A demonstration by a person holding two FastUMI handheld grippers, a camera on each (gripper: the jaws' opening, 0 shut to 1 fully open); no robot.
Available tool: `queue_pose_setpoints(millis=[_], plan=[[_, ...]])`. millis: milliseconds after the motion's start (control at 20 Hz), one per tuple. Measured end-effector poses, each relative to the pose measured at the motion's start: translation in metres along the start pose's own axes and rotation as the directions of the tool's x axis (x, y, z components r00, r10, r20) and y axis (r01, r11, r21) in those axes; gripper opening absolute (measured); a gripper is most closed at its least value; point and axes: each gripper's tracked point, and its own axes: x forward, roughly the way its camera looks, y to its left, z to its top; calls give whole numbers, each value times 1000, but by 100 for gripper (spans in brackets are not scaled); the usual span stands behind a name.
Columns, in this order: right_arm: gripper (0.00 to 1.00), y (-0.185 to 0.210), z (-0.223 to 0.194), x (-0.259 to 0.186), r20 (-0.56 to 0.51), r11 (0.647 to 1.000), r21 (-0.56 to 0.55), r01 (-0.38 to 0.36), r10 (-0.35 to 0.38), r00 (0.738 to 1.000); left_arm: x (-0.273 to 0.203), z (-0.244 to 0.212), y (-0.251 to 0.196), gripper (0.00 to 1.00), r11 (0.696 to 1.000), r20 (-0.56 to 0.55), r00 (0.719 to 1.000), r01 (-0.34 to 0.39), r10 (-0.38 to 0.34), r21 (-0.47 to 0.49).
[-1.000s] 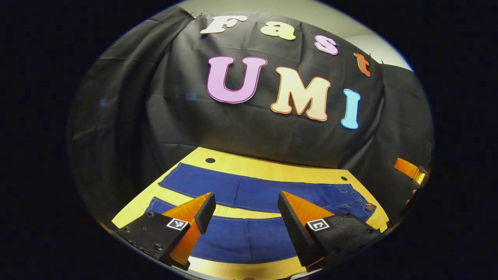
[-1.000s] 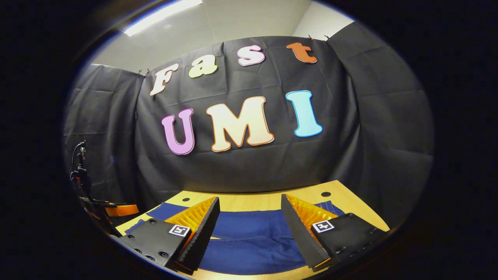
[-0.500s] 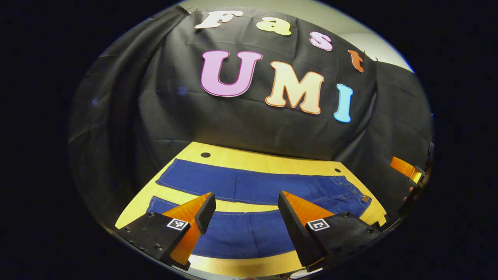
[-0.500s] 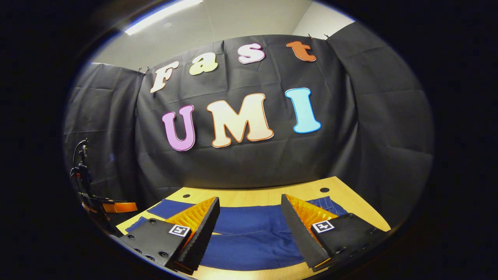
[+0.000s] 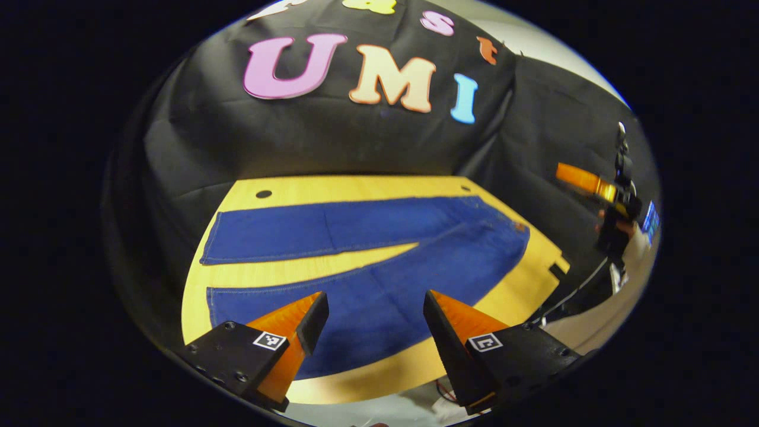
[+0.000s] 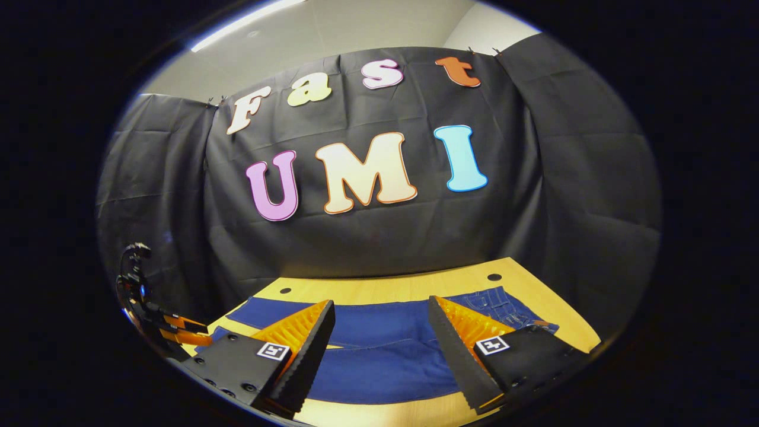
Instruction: Grasp the waist and the cuffs of the jeans and fold them to make the two legs overlap; first hold the waist and fold one-third of the jeans toward the cuffs, then hold the cuffs and fold the remaining one-third in the same direction to finish folding.
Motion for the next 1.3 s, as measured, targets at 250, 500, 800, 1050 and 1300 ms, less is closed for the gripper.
queue_pose_setpoints(millis=[250, 500, 800, 1050, 1300], plan=[[98, -7, -17, -3, -66, 1000, -24, 20, -21, 998, -8, -62, 25, 95, 992, -200, 977, 89, -69, 91], [98, -12, -39, 0, -141, 998, -55, 7, -15, 990, -14, -111, 50, 96, 981, -379, 921, 151, -94, 124], [98, -21, -61, -3, -195, 994, -108, 19, -40, 980, -15, -137, 70, 96, 979, -494, 866, 160, -77, 127], [98, -32, -67, -6, -205, 995, -90, 52, -69, 976, -16, -145, 71, 95, 953, -554, 832, 202, -46, 224], [98, -45, -65, -11, -202, 992, -93, 85, -103, 974, -15, -159, 83, 92, 924, -614, 789, 245, -13, 294]])
